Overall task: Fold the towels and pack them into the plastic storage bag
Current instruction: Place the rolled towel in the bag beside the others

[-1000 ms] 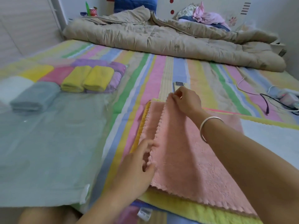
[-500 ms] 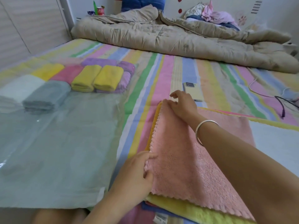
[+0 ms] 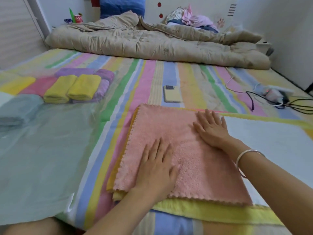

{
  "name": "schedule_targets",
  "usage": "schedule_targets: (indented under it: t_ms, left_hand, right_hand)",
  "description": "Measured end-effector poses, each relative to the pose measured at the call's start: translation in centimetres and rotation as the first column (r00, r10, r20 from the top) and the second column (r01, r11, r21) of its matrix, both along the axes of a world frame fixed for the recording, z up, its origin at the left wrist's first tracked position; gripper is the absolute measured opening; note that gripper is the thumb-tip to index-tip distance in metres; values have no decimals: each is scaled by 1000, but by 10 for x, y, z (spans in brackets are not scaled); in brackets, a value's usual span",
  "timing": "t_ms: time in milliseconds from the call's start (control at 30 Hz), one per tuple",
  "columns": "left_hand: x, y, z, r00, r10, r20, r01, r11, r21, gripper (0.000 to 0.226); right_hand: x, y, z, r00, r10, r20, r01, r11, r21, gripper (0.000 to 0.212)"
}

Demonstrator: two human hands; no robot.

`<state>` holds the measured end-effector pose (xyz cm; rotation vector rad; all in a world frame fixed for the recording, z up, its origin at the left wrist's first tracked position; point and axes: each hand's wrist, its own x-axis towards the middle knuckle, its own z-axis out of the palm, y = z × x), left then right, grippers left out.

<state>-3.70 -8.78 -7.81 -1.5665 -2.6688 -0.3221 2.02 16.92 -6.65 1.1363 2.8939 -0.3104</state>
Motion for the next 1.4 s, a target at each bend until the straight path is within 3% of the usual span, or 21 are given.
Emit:
schedule_targets:
  t_ms: [133, 233, 300, 367, 433, 500, 633, 700, 800, 900, 967, 1067, 1133, 1200, 1300, 1400]
  left_hand:
    - [7, 9, 7, 999, 13, 42, -12, 1000, -21, 74]
    - [33, 29, 27, 992, -88, 95, 68, 978, 196, 55]
    - [56, 48, 43, 972, -176, 154, 129, 953, 274, 34]
    - [79, 69, 64, 965, -161, 205, 123, 975, 187, 18]
    - [95, 93, 74, 986, -67, 154, 76, 996, -55, 36]
    - [105, 112, 76, 993, -23, 119, 56, 959, -278, 55]
    - [111, 127, 64, 993, -1, 119, 52, 905, -423, 59]
    - [109, 125, 64, 988, 9, 152, 54, 912, -406, 53]
    - [104, 115, 73, 975, 6, 220, 76, 929, -362, 40]
    - [94, 97, 81, 916, 9, 400, 81, 975, -207, 13]
    - [83, 78, 82, 842, -3, 539, 42, 997, -61, 30]
    - [61, 43, 83, 711, 2, 703, -99, 990, 96, 36]
    - [43, 17, 82, 637, -14, 771, -171, 972, 159, 30]
    - [22, -9, 79, 619, -5, 786, -216, 961, 176, 22]
    - [-5, -42, 72, 611, 54, 790, -285, 946, 156, 26]
    - [-25, -61, 64, 561, 95, 822, -369, 918, 145, 35]
  right_hand:
    - [21, 28, -4, 951, -212, -227, 202, 977, -68, 59]
    - [33, 30, 0, 848, -253, -466, 283, 959, -5, 47]
    - [33, 27, 5, 809, -308, -501, 273, 951, -144, 42]
    - [30, 30, 6, 814, -384, -435, 264, 913, -312, 45]
    - [26, 37, 6, 803, -457, -382, 304, 866, -396, 54]
    - [23, 44, 6, 789, -521, -327, 354, 819, -451, 65]
    - [16, 51, 6, 785, -562, -260, 379, 769, -514, 92]
    - [12, 53, 6, 784, -566, -255, 366, 754, -546, 96]
    - [8, 52, 14, 756, -591, -283, 301, 696, -652, 77]
    - [4, 48, 30, 689, -620, -375, 191, 654, -732, 65]
    - [-3, 39, 46, 659, -621, -425, 104, 635, -765, 65]
    - [-26, 20, 70, 651, -598, -467, 13, 625, -781, 63]
    - [-48, 0, 83, 683, -549, -481, -8, 653, -758, 61]
    - [-73, -22, 88, 712, -494, -499, -11, 703, -711, 56]
    - [-115, -54, 83, 753, -419, -507, -23, 754, -657, 51]
    - [-151, -81, 69, 819, -336, -466, -1, 810, -586, 64]
